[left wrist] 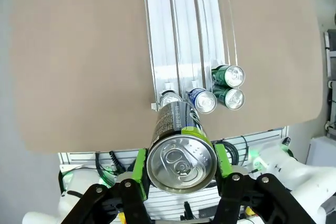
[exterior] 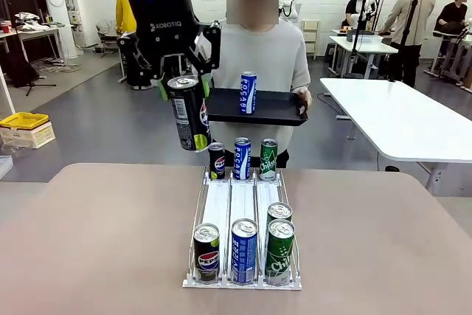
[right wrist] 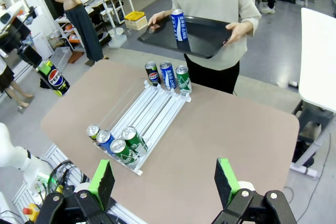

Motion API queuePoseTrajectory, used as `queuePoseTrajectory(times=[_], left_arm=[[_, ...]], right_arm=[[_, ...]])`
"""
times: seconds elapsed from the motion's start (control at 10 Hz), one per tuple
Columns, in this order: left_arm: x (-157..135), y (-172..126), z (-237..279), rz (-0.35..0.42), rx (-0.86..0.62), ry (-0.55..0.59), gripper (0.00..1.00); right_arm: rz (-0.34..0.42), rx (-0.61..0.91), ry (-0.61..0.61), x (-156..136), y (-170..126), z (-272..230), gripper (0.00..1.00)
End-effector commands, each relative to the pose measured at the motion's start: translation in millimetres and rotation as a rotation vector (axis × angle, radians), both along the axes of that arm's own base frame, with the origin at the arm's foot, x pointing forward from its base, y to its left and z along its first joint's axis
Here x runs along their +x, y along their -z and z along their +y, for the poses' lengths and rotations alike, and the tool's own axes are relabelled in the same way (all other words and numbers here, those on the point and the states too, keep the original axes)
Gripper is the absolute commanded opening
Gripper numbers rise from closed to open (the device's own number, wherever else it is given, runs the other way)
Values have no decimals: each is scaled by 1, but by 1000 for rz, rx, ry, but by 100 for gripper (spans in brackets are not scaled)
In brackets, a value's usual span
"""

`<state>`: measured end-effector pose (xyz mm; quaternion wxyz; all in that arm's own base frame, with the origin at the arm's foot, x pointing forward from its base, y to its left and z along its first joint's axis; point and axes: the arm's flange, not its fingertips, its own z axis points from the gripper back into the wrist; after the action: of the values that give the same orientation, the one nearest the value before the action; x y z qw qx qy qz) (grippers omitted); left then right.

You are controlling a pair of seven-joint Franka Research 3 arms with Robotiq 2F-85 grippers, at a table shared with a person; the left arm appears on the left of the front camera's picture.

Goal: Retrieve and hand over the desired beverage to the person.
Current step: Pick up another can of the same type that the person held from the Automatic Can Dispenser, then place the picked can on the Handle tray extended by the person.

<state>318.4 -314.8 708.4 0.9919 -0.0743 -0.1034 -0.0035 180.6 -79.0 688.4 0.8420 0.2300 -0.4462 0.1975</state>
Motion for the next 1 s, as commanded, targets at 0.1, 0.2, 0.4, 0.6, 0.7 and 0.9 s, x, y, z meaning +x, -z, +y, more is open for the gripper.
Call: queuePoseTrajectory(times=[0.1,0.2,0.4,0.6,0.7,0.9], left_arm=[[19,-4,-16,44,40,-28,38],[16,0,-16,34,37,2,38],[18,7,-8,44,10,-12,38],[18,7,-8,44,10,-12,38],[18,7,-8,44,10,-12,38],[18,7,-8,44,10,-12,38]], right_arm=[[1,5,-14,1,2,2,100],[1,5,-14,1,2,2,100],[1,5,-14,1,2,2,100],[1,5,-14,1,2,2,100],[1,5,-14,1,2,2,100],[1,5,-14,1,2,2,100]])
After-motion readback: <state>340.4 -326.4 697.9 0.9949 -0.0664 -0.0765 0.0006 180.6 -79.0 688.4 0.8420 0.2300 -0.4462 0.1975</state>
